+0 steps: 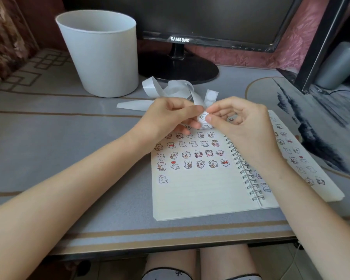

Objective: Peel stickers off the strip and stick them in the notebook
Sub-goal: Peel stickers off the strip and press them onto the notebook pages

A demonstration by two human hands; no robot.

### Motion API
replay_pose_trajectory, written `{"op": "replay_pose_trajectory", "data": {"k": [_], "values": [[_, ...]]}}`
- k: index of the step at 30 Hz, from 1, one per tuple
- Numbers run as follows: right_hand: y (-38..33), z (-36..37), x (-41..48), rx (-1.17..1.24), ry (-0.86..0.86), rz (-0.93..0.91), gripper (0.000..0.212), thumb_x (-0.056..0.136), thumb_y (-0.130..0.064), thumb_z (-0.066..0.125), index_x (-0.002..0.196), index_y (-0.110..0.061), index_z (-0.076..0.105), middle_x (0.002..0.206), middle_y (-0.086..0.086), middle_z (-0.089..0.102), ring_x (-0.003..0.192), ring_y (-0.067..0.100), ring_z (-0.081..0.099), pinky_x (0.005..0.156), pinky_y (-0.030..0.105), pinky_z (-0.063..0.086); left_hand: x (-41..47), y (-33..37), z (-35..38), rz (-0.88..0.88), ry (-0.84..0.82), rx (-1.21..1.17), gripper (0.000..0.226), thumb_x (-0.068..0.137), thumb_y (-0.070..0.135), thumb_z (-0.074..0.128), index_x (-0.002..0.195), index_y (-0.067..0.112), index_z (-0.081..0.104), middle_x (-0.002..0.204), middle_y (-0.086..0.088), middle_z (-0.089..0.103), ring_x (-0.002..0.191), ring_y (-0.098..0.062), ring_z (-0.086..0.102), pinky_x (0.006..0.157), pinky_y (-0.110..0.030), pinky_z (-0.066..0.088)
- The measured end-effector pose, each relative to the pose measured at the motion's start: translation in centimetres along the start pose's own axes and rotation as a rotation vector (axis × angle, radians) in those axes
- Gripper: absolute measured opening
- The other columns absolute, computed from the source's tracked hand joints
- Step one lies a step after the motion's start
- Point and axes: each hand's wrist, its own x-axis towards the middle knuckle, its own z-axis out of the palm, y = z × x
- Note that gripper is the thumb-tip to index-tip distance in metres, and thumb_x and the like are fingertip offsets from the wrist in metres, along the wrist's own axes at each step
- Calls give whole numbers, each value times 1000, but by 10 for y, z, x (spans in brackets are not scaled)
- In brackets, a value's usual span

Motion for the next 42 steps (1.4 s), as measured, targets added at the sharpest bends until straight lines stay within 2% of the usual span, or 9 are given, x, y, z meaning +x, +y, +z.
{"op": "replay_pose_trajectory", "data": {"k": [5, 11, 14, 17, 19, 21, 26, 31, 42], "values": [[2, 0, -1, -151, 22, -18, 6, 78, -16, 74, 83, -19, 70, 75, -9, 65, 61, -2, 51, 59, 8, 34, -1, 1, 0, 42, 7, 56, 11, 87, 15, 66, 77, 11, 71, 69, -2, 69, 67, -7, 66, 56, -14, 50], [1, 1, -4, -331, 42, -158, 3, 81, -21, 71, 82, -19, 68, 91, -5, 59, 86, 11, 45, 81, 19, 37, 1, -1, -1, -7, 23, 2, 16, 88, 15, 64, 74, 9, 68, 66, 0, 67, 62, -7, 66, 54, -15, 50], [-7, -2, -8, -322, 59, -204, 3, 83, -18, 70, 83, -16, 67, 87, -14, 57, 78, 5, 44, 76, 15, 35, 2, -2, -2, -24, 46, -9, 18, 89, 16, 64, 73, 7, 66, 64, 0, 67, 59, -7, 64, 55, -15, 52], [-21, -4, -13, -148, -19, -78, 3, 81, -16, 72, 82, -16, 68, 69, -24, 57, 58, -2, 48, 60, 8, 33, 3, -3, -2, -35, 70, -2, 17, 89, 15, 64, 82, -1, 68, 64, -3, 66, 54, -5, 62, 55, -14, 52], [-30, -5, -17, 33, -119, 52, 5, 78, -14, 74, 78, -17, 69, 68, -13, 65, 58, -1, 53, 58, 12, 38, 2, -4, -1, -33, 75, 16, 20, 89, 14, 64, 86, -5, 68, 68, -6, 66, 52, -4, 61, 55, -14, 51], [-37, -4, -23, 156, -243, 182, 5, 76, -11, 75, 76, -12, 70, 70, -4, 68, 64, 6, 57, 59, 15, 46, 2, -5, -1, -35, 76, 20, 18, 89, 14, 64, 76, 1, 67, 66, -4, 66, 53, -5, 61, 56, -15, 52], [-39, 7, -39, 193, -470, 365, 5, 74, -10, 77, 76, -10, 71, 77, 11, 72, 63, 6, 58, 56, 12, 45, 3, -4, -2, -52, 69, 38, 19, 90, 15, 63, 73, 6, 65, 64, -3, 65, 54, -6, 61, 55, -16, 52], [-35, 16, -45, 108, -466, 394, 6, 72, -14, 78, 73, -13, 72, 75, 5, 73, 64, 7, 60, 74, 33, 53, 3, -4, -2, -55, 66, 35, 19, 90, 14, 63, 72, 6, 65, 63, -3, 65, 54, -6, 61, 55, -17, 52], [-36, 21, -48, 59, -434, 383, 7, 72, -18, 77, 70, -15, 71, 68, 1, 71, 57, 3, 55, 64, 30, 50, 1, -3, -1, -60, 66, 47, 19, 90, 14, 63, 73, 5, 64, 63, -4, 66, 49, -4, 60, 55, -15, 51]]}}
